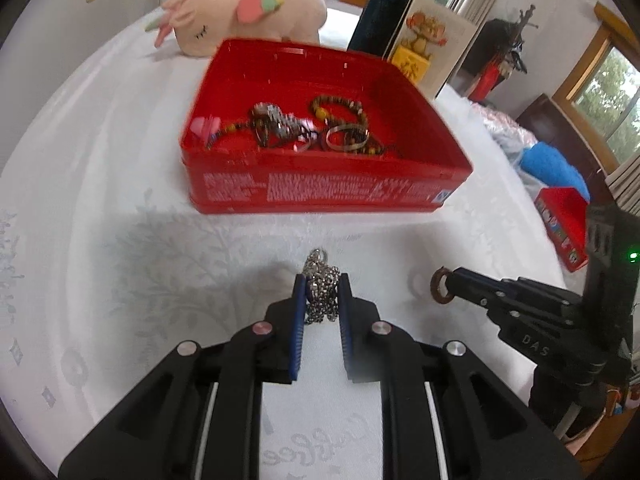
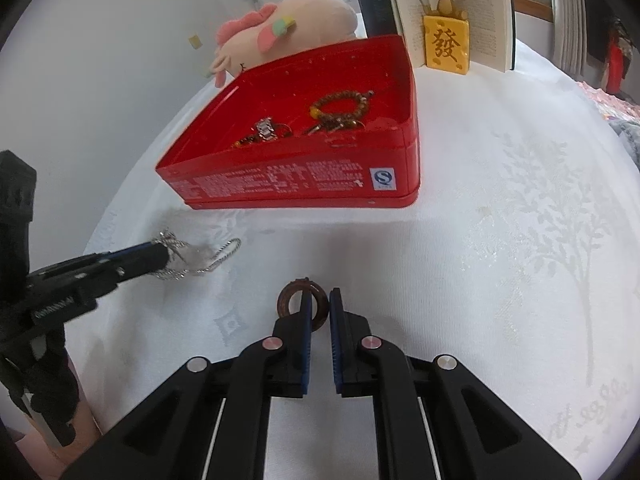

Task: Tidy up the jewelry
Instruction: 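Carry the chain and brown ring into the red tin and open both tools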

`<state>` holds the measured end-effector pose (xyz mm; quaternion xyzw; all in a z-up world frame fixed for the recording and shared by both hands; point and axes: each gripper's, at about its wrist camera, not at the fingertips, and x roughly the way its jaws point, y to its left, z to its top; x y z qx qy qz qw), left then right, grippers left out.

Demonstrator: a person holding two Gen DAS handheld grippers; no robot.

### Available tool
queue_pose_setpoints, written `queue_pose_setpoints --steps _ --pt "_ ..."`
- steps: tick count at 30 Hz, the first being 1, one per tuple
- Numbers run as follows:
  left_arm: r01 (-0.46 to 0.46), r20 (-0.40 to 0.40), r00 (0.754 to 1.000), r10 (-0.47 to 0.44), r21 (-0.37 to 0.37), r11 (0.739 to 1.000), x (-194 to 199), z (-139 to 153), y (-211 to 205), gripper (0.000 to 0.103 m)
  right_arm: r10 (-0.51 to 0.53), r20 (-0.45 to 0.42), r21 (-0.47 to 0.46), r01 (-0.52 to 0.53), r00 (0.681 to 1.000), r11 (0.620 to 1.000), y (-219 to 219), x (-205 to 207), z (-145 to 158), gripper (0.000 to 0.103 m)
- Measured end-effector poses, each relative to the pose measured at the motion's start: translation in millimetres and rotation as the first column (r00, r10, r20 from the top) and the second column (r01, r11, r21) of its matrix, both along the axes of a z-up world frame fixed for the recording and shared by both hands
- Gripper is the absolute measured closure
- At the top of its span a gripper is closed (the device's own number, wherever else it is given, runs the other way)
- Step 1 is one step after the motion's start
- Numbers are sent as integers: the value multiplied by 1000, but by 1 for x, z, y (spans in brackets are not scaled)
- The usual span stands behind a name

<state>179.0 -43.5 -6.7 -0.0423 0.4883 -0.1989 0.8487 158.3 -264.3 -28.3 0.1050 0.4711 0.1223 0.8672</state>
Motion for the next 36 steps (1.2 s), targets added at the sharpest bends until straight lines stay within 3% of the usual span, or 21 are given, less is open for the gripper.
queue_pose_setpoints --steps 18,29,36 --pt "-17 147 989 29 -78 997 -8 74 21 89 54 87 0 -54 995 999 13 5 55 95" --pt "-57 189 979 74 -98 994 38 100 18 89 36 140 -11 -35 989 999 13 49 95 95" --pt "-58 188 979 75 -99 993 80 100 2 89 13 118 -33 -9 993 999 17 100 92 95"
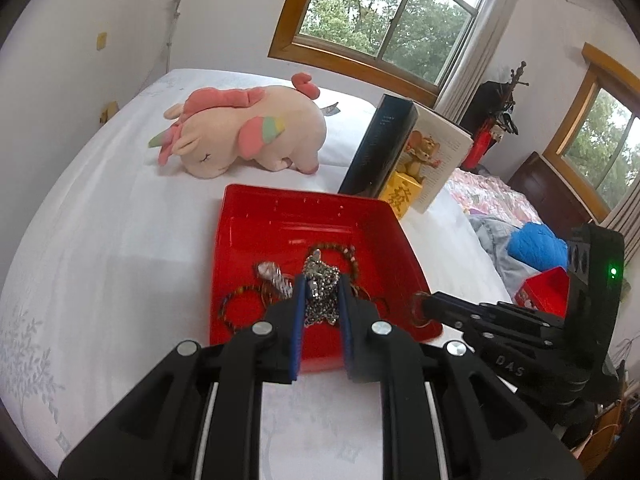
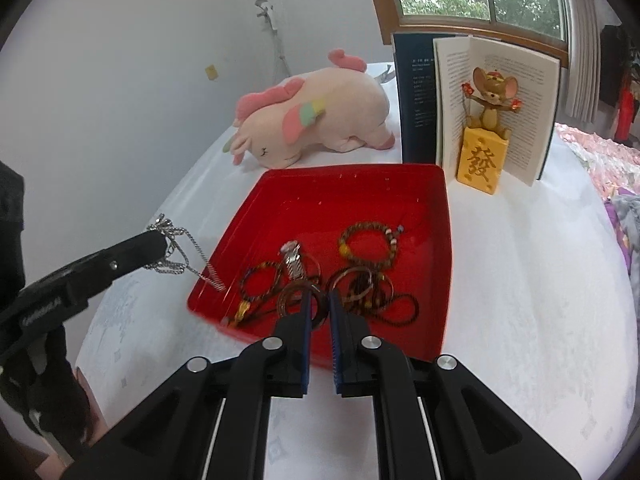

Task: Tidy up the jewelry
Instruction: 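Carry the chain and brown ring into the red tin and open both tools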

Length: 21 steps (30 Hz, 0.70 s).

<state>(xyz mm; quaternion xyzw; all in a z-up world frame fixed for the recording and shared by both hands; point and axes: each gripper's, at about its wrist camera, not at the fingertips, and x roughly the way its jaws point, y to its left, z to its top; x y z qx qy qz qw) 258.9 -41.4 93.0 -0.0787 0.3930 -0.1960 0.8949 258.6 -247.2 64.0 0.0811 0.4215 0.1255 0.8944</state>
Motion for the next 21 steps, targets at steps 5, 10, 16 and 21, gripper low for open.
queue_pose_setpoints --steps 5,10,16,21 --pt "13 -27 1000 -13 4 1000 36 -15 -12 89 -13 -48 -16 12 999 1000 4 41 -18 95" --pt "11 -67 998 -9 25 1000 74 -36 -21 89 -31 -92 -23 29 995 999 6 75 -37 95" --pt "-1 -139 990 10 69 998 111 -67 -27 89 -70 -141 -60 62 988 996 6 107 -59 95" --pt "0 -172 985 16 92 996 124 -82 -29 89 -80 -162 -68 70 983 995 2 120 -70 95"
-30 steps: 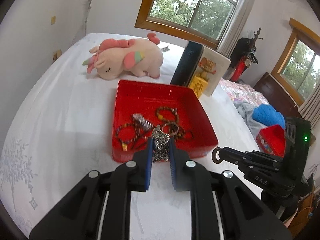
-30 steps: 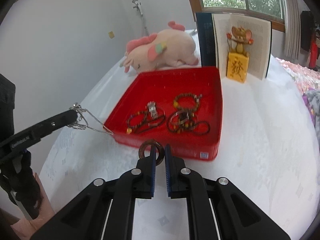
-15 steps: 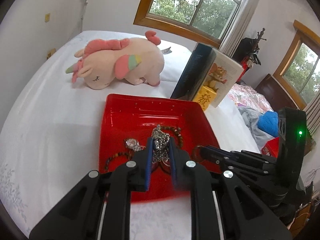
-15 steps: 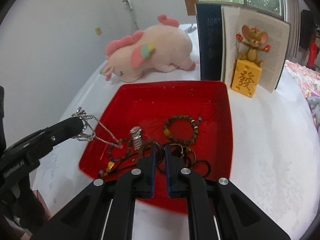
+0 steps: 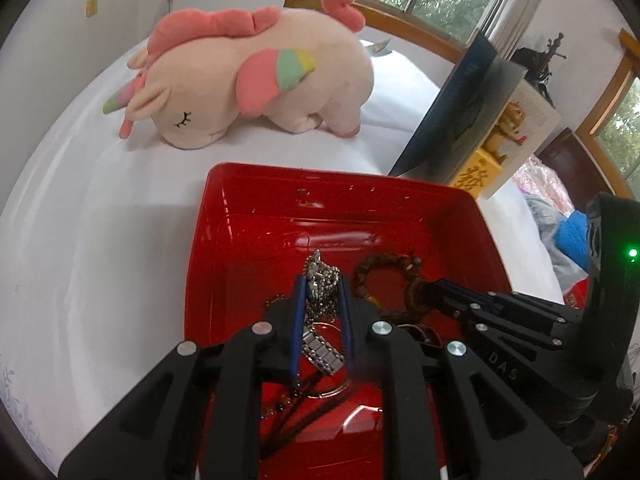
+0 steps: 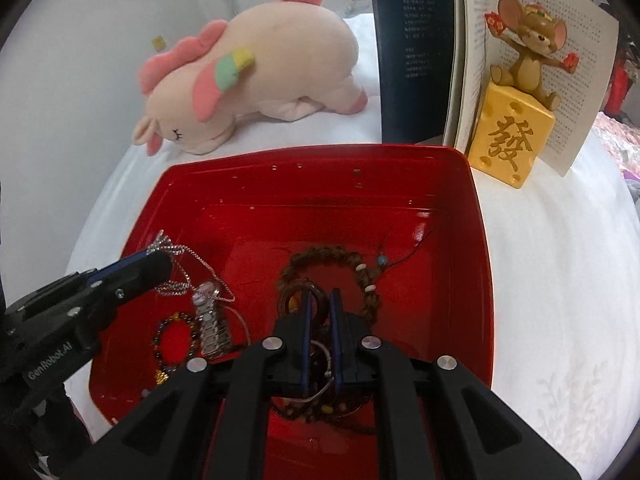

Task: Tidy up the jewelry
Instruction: 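Carry the chain and brown ring into the red tin and open both tools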

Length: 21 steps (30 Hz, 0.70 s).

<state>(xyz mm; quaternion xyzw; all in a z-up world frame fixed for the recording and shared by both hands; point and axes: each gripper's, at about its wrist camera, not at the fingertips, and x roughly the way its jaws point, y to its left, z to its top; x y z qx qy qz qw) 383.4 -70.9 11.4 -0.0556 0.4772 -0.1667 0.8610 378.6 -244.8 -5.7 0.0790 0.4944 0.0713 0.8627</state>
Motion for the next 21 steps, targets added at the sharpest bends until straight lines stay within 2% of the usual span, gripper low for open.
queue_pose_setpoints --steps 3,4,5,6,7,8,13,21 --pt "4 -20 1000 -4 11 1000 2 -5 0 87 -7 -3 2 7 1000 1000 -2 3 -2 93" --pt "1 -29 1000 -1 8 1000 3 -6 2 86 -9 -1 4 9 1000 1000 -3 2 -2 87" --pt "-6 -36 999 6 3 1000 3 -7 3 79 -14 0 7 14 1000 1000 -4 1 -1 75" --pt "-8 -36 999 8 1 1000 3 -7 5 74 -18 5 7 18 1000 1000 -5 1 0 71" --pt "-14 -31 999 14 3 1000 2 -6 7 63 -22 12 4 22 1000 1000 -6 -1 3 71" --pt "-24 -20 1000 24 3 1000 1 -4 9 60 -25 19 3 25 999 1000 -8 -2 5 71" --pt "-45 23 999 45 13 999 -11 10 16 55 -42 50 4 42 998 999 -12 -10 15 70" --pt "-91 101 991 83 78 993 -36 28 25 42 -58 103 -23 60 993 998 -11 -28 33 57"
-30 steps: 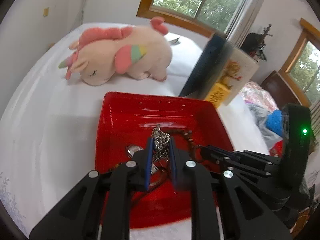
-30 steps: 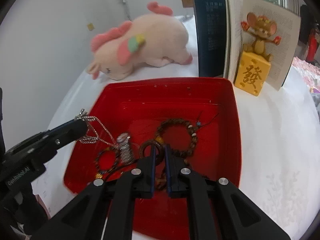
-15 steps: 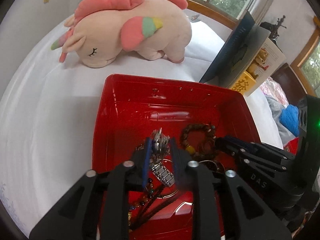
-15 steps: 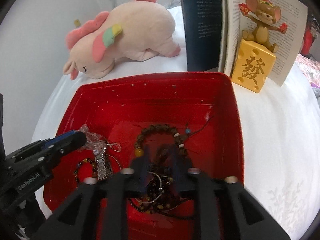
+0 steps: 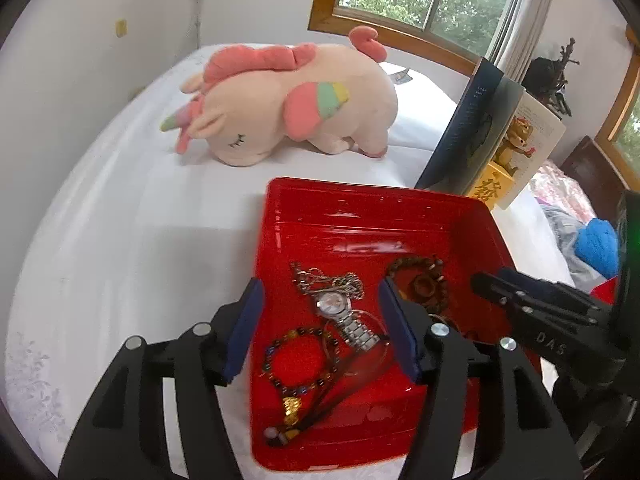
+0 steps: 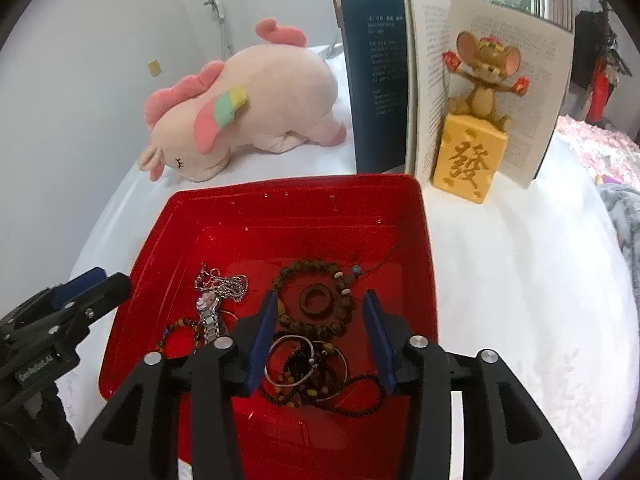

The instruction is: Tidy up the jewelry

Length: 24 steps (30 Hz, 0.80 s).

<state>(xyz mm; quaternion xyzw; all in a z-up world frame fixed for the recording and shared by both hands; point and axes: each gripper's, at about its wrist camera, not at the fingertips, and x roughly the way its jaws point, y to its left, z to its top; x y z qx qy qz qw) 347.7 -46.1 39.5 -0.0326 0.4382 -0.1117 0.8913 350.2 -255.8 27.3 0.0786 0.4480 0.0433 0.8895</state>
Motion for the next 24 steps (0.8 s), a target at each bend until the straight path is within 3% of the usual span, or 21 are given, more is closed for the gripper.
queue_pose_setpoints --steps 11,24 --pt "18 83 996 -23 59 998 -42 21 -2 16 -19 35 -32 20 999 999 1 -26 19 31" --pt "8 145 989 -19 74 997 -83 37 1 10 -10 95 -104 20 995 994 14 -63 43 15"
